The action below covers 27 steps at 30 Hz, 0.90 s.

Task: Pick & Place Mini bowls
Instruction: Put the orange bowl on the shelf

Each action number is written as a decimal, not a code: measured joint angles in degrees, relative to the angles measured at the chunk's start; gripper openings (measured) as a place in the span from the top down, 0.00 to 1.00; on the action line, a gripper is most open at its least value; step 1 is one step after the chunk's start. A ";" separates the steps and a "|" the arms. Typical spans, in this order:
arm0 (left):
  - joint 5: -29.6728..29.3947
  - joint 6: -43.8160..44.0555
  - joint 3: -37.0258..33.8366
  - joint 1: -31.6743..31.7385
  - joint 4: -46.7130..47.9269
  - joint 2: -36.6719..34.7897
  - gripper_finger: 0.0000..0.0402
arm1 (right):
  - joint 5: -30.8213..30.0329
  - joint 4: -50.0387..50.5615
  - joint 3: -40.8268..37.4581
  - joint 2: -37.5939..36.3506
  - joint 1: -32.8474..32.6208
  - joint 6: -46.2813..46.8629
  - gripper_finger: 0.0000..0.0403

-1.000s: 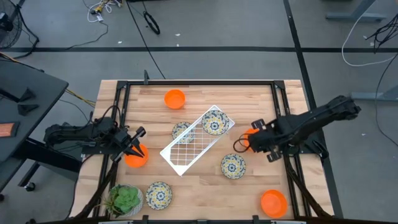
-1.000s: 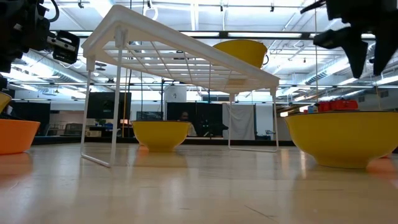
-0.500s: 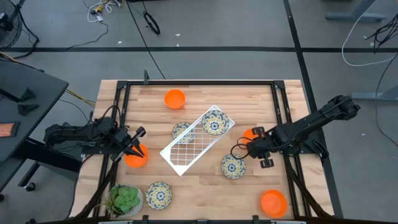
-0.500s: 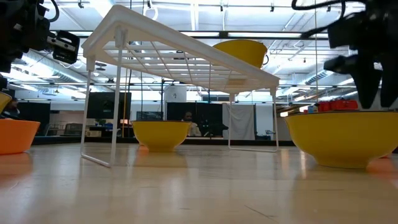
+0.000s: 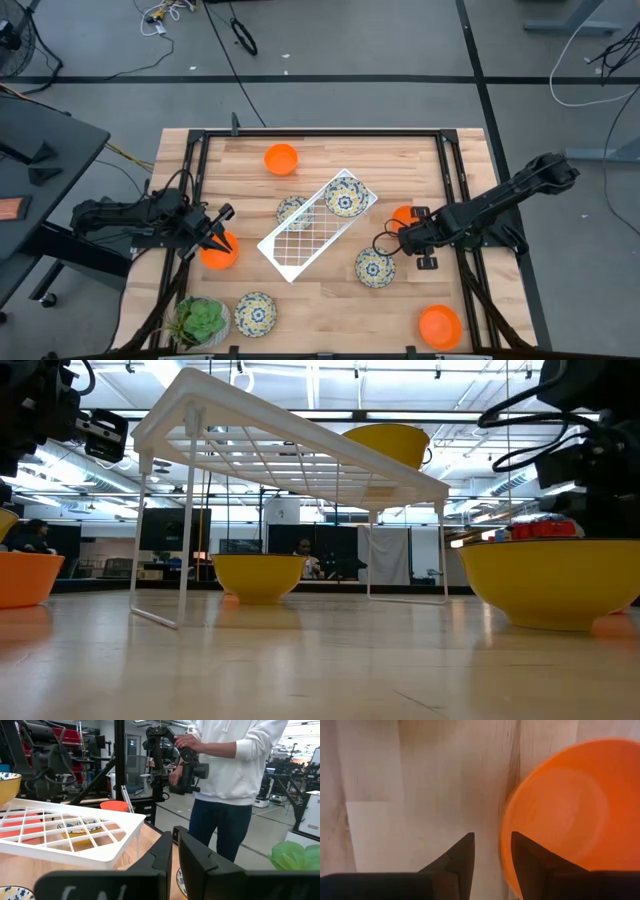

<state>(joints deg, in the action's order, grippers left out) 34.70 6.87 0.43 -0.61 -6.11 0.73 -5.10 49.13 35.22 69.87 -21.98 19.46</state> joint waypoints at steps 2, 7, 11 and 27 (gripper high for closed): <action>0.02 0.00 0.00 0.01 0.00 0.00 0.91 | -0.01 -0.11 -0.28 0.00 0.02 0.00 0.68; 0.00 0.00 0.00 0.01 0.00 0.00 0.91 | -0.80 -0.38 -0.26 0.00 0.02 0.71 0.70; 0.00 0.00 0.00 0.00 0.00 0.00 0.91 | -1.67 -0.53 -0.26 0.00 0.02 1.09 0.80; 0.02 0.00 0.00 -0.02 0.00 0.00 0.91 | -1.27 4.18 6.70 0.02 0.00 -3.67 0.99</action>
<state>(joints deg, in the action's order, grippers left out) 34.72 6.87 0.43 -0.62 -6.11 0.73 -6.37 53.31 41.92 69.89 -21.98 15.79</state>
